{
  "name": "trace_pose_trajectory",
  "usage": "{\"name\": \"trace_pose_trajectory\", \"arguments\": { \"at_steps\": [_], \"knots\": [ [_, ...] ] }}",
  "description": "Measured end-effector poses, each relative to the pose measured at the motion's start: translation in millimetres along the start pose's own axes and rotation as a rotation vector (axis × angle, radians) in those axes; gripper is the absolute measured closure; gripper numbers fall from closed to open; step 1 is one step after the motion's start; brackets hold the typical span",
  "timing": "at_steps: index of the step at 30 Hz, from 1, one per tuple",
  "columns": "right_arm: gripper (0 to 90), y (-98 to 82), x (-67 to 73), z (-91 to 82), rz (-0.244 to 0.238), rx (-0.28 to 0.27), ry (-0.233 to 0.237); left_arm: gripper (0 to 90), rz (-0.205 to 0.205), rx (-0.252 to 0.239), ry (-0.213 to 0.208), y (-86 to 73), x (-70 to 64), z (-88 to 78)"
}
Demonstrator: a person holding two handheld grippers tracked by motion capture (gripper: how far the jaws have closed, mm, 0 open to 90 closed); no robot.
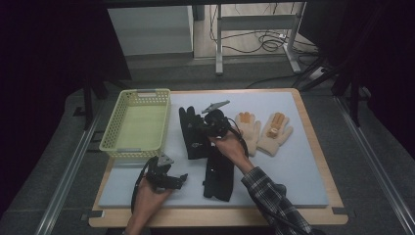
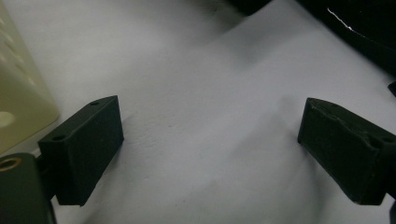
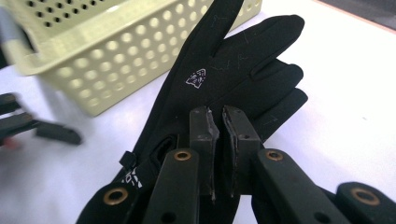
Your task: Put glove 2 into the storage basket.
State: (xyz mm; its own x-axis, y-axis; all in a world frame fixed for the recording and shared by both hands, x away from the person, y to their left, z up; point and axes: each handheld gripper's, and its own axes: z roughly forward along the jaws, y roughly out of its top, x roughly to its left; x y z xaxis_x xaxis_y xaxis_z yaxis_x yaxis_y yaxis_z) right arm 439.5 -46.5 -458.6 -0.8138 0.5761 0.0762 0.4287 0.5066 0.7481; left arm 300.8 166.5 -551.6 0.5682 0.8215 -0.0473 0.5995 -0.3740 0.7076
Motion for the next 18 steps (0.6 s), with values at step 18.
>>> {"name": "trace_pose_trajectory", "arguments": {
  "at_steps": [18],
  "knots": [
    [80.4,-81.4,50.9,-89.6,0.045,-0.046,-0.029,7.1,-0.003,-0.004,0.001,0.1,-0.2,0.2]
  ]
}}
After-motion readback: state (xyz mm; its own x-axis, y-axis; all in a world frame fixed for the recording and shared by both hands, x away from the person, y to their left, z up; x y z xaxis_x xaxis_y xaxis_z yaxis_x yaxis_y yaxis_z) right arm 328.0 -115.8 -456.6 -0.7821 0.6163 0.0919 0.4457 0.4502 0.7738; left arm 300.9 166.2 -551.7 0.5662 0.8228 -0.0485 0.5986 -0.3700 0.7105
